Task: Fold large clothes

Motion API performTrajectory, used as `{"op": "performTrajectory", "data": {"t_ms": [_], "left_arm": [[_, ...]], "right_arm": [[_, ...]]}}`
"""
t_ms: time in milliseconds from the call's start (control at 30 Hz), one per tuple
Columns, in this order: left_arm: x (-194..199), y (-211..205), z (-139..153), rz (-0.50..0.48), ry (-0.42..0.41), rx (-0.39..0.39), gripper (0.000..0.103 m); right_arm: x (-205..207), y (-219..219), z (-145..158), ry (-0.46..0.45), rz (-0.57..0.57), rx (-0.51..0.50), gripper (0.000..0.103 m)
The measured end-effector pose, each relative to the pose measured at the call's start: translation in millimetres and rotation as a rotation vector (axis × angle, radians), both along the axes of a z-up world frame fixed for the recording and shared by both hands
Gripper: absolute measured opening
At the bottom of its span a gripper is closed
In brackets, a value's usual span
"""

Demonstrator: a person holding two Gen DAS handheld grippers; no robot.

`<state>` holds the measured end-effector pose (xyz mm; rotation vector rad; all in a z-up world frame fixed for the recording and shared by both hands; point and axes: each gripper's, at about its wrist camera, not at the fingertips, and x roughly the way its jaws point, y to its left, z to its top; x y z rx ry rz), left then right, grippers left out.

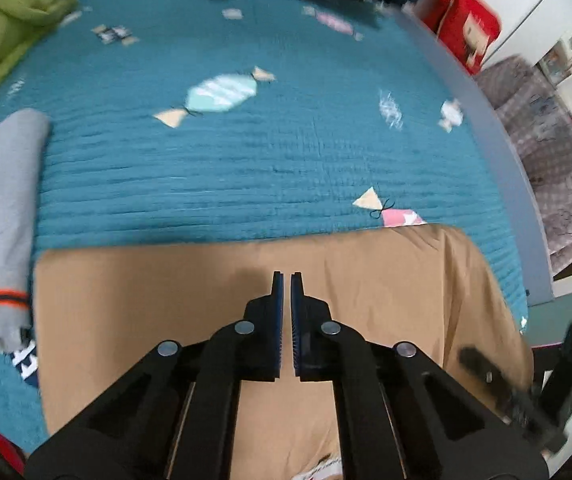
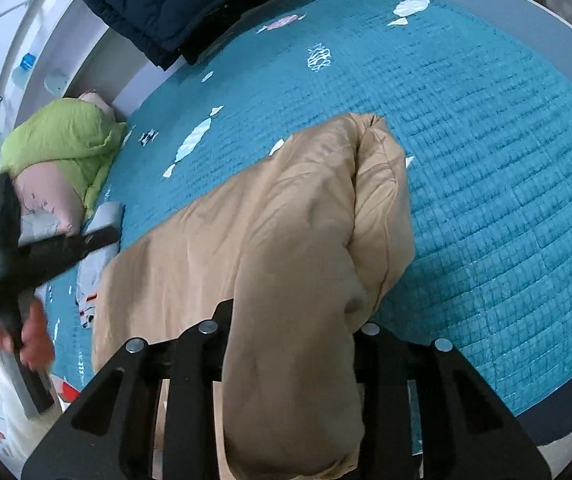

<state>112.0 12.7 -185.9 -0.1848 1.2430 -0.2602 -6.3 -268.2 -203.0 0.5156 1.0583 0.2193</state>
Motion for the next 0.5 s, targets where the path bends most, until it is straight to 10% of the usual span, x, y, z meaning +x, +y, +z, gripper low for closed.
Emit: {"op": "performTrajectory", "data": {"t_ms": [200, 500], "left_arm": [[45.6, -8.2, -94.3, 0.07, 0.219, -0.022, 0.003], [8.2, -1.0, -39.0, 0.034, 0.241, -0.012, 0.003]], "right_arm": [[5.8, 2.1, -4.1, 0.021, -0.027, 0.007, 0.03], [12.4, 1.6, -3.6, 0.064, 0.009, -0.021, 0.032]]}}
